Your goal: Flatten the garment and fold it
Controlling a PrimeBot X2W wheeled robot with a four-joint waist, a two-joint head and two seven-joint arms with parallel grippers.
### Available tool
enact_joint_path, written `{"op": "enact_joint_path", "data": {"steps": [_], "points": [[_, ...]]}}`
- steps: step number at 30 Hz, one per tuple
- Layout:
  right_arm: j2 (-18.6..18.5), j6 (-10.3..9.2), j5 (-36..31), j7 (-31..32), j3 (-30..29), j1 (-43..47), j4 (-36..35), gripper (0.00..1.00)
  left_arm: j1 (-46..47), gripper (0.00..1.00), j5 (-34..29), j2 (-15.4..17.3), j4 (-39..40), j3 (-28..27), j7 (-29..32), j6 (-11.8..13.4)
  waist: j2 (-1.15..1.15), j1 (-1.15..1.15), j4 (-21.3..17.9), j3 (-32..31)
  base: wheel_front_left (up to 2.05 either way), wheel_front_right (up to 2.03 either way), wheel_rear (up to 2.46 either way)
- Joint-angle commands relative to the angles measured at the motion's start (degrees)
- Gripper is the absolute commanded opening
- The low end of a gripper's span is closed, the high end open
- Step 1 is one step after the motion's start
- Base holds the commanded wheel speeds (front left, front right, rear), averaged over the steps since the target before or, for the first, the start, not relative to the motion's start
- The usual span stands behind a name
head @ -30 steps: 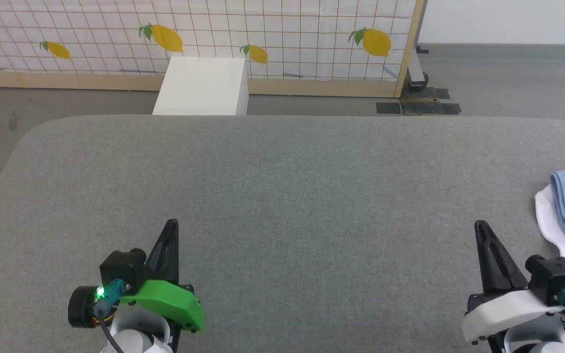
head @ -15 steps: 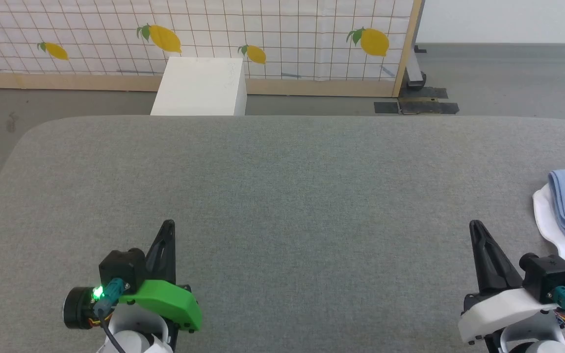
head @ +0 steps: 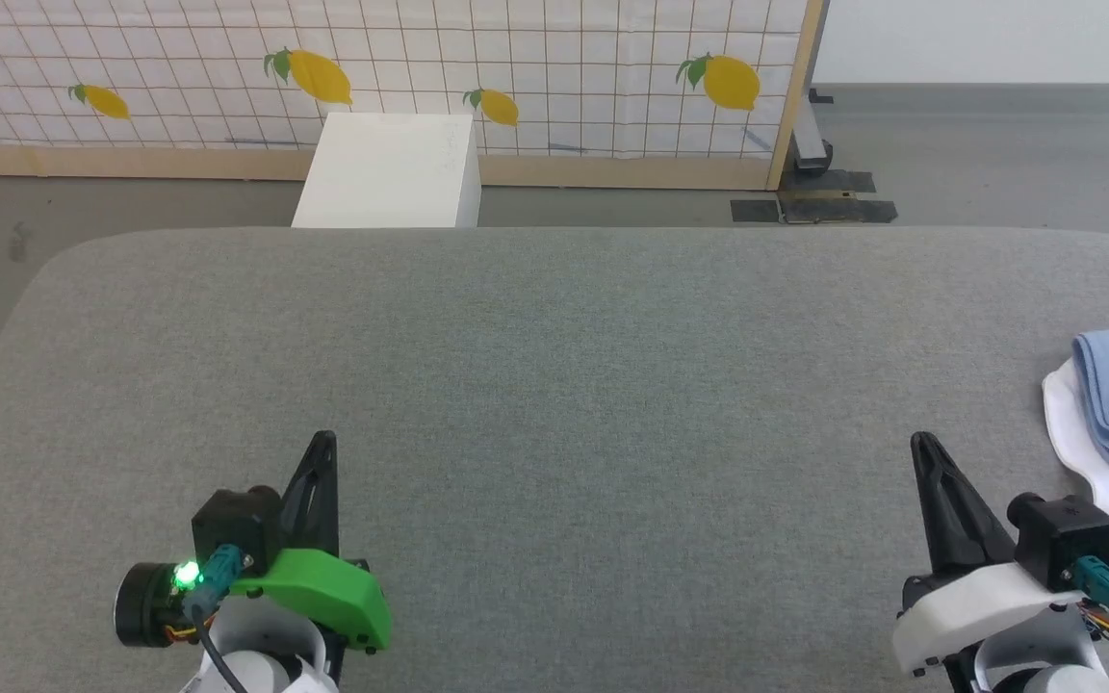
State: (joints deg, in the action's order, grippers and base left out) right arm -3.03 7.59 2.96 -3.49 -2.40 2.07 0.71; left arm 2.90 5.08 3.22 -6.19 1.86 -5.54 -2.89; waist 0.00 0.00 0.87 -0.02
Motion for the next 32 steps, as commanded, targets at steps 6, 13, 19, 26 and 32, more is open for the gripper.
{"op": "enact_joint_path", "data": {"steps": [6, 13, 19, 26, 32], "points": [[0.1, -0.07, -0.9, 0.7, 0.5, -1.1, -0.4, 0.0, -1.1, 0.0, -1.1, -0.2, 1.2, -0.5, 1.0, 0.8, 0.0, 0.0, -0.1, 0.0, 0.0, 0.0, 0.0], [0.1, -0.07, -1.3, 1.2, 0.8, -1.3, -0.5, 0.0, -1.5, 0.0, -1.8, -0.3, 2.1, -0.7, 1.8, 1.2, 0.0, 0.0, -0.3, 0.0, 0.0, 0.0, 0.0], [0.1, -0.08, -1.6, 1.6, 1.1, -1.4, -0.5, 0.0, -1.7, 0.0, -2.4, -0.3, 2.8, -0.9, 2.5, 1.5, 0.0, 0.0, -0.4, 0.0, 0.0, 0.0, 0.0], [0.1, -0.08, -2.0, 2.1, 1.4, -1.6, -0.6, 0.0, -2.0, 0.0, -3.1, -0.3, 3.7, -1.2, 3.3, 1.8, 0.0, 0.0, -0.5, 0.0, 0.0, 0.0, 0.0], [0.1, -0.09, -2.3, 2.5, 1.7, -1.7, -0.6, 0.0, -2.3, 0.0, -3.7, -0.3, 4.5, -1.4, 4.0, 2.2, 0.0, 0.0, -0.6, 0.0, 0.0, 0.0, 0.0]]}}
